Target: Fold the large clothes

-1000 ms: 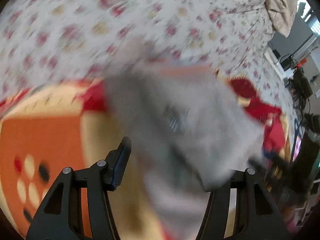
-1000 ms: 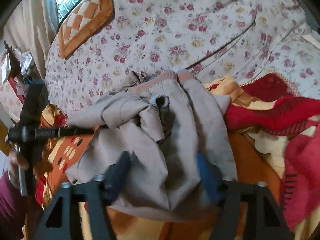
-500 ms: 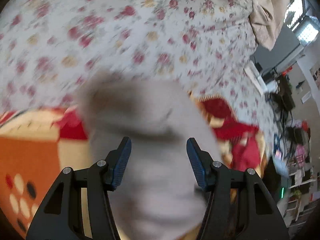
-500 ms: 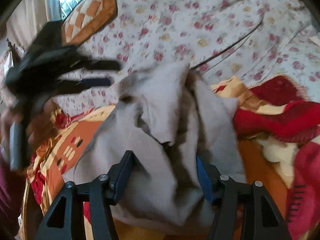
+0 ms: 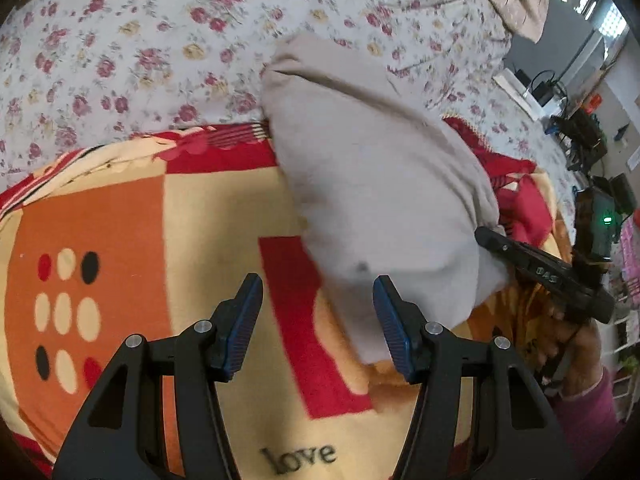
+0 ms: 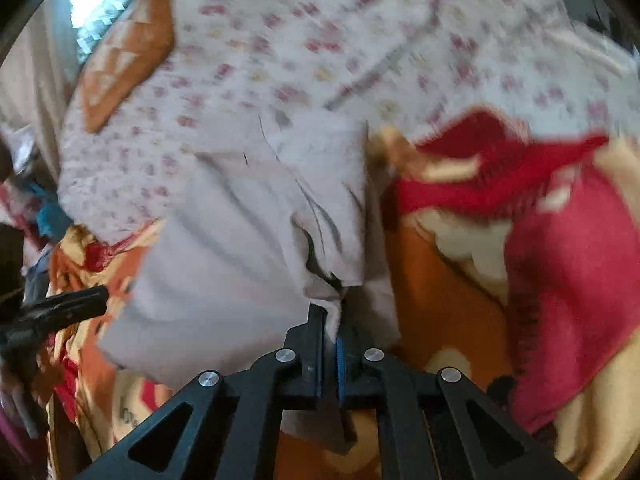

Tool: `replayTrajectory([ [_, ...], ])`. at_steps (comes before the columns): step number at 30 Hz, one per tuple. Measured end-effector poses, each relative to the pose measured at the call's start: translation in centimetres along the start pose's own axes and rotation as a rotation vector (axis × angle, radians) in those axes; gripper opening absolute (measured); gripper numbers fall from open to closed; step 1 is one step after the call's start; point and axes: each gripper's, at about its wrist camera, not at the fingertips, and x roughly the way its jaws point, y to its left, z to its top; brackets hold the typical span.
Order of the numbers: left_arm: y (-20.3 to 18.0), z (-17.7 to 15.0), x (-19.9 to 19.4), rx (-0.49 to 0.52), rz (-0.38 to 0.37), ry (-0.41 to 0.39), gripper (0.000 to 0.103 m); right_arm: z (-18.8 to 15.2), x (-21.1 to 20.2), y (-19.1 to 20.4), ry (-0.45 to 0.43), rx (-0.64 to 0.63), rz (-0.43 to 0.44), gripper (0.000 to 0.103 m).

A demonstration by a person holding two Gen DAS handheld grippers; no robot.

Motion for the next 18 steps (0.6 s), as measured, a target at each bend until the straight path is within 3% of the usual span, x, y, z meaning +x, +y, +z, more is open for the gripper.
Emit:
replayTrajectory([
  [2, -0.7, 0.4, 0.3, -0.007, -0.016, -0.01, 0.057, 0.3, -0.8, 0.2, -0.022, 0.009, 0.049, 0.008],
  [4, -0.9, 0.9, 0.1, -0.02, -0.042, -0.022, 0.057, 1.2, -2.6, 0.9, -0.064, -0.016, 0.029, 0.058],
  [6, -1.2, 1.4, 0.1, -0.022, -0.051, -0.038, 0.057, 2.2, -4.2, 1.4, -0.15, -0.045, -0.02, 0.066],
  [9, -1.8, 1.9, 1.3, -0.01, -0.028, -0.02, 0.057, 4.7, -4.0, 2.9, -0.163, -0.068, -0.019, 0.066],
  [14, -2.5, 0.9, 3.6, 0.025, 0.024, 0.007, 0.058, 9.4, 2.8, 4.3, -0.032, -0.058, -0.034, 0.066],
  [15, -2.6, 0.5, 4.0, 0.045, 0.044, 0.008, 0.058, 10.0, 4.1, 4.2, -0.003, -0.043, -0.005, 0.058],
  [16, -2.6, 0.3, 4.3, 0.053, 0.057, 0.007, 0.058, 10.3, 5.3, 4.0, 0.022, -0.029, 0.032, 0.035],
  [18, -2.3, -0.2, 4.7, 0.054, 0.052, 0.001, 0.061, 10.4, 7.0, 3.7, 0.043, -0.026, 0.035, 0.019],
])
